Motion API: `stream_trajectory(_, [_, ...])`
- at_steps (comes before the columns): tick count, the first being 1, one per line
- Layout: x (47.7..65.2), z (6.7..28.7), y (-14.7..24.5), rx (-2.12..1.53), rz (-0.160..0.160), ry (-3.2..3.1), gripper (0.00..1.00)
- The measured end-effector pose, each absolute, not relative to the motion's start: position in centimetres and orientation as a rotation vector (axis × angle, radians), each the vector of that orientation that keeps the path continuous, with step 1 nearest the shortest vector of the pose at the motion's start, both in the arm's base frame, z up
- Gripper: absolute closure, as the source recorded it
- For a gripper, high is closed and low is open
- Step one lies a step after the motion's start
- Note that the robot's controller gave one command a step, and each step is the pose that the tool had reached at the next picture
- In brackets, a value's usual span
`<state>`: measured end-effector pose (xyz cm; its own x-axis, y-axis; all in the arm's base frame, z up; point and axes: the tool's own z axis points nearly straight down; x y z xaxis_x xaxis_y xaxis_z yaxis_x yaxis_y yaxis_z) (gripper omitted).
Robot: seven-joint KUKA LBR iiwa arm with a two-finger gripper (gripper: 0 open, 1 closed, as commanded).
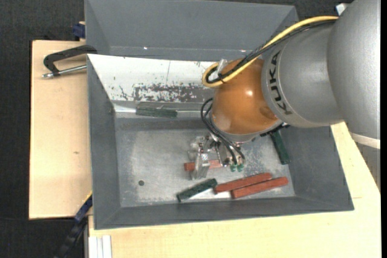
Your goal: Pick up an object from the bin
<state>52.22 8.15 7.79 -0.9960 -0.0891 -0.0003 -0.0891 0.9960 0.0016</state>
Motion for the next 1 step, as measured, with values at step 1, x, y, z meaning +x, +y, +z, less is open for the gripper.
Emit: stream_trajectory(1, [52.16, 8.00, 8.13, -0.141, 0.002, 3.139, 1.00])
